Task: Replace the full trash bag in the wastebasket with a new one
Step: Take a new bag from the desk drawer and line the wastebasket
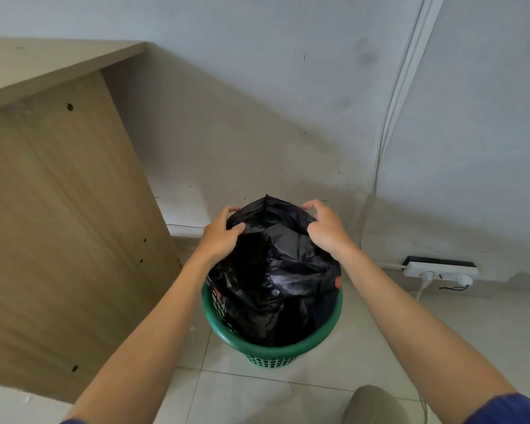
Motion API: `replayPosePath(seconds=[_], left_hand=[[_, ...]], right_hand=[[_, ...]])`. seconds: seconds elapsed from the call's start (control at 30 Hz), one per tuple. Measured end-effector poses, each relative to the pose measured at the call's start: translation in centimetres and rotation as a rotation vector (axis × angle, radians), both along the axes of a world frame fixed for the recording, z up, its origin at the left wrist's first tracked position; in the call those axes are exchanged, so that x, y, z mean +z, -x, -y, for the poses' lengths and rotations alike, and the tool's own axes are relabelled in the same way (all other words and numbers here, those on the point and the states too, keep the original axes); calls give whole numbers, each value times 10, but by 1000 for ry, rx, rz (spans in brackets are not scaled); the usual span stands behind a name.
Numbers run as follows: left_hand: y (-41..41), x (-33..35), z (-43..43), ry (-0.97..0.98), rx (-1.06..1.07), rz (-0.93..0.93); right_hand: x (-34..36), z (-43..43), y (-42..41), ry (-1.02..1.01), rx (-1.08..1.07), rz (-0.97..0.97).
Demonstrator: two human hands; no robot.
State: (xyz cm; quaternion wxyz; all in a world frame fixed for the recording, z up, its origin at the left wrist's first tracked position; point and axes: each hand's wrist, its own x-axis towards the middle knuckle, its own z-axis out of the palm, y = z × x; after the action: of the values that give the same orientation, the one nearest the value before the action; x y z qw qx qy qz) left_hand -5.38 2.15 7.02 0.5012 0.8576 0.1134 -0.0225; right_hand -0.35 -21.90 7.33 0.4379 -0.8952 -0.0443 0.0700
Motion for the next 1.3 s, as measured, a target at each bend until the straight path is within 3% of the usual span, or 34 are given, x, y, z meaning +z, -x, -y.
replayPosePath(seconds=[0.1, 0.33, 0.53, 0.77, 0.9, 1.3], left_hand=[[-15, -29, -4, -157, 33, -33], [-36, -60, -25, -156, 131, -43], [-71, -81, -37, -218, 104, -83], [-66, -102, -44, 16, 23, -79], [-54, -104, -44, -36, -137, -80], [-35, -105, -34, -117, -60, 12]], right_hand=[[-24, -5, -18, 103, 25, 38], [-57, 4, -51, 274, 89, 15], [-87, -2, -87, 270, 58, -108], [-111, 2, -101, -24, -68, -354], [-112, 6, -98, -77, -63, -399], [-69, 62, -47, 385, 74, -294]])
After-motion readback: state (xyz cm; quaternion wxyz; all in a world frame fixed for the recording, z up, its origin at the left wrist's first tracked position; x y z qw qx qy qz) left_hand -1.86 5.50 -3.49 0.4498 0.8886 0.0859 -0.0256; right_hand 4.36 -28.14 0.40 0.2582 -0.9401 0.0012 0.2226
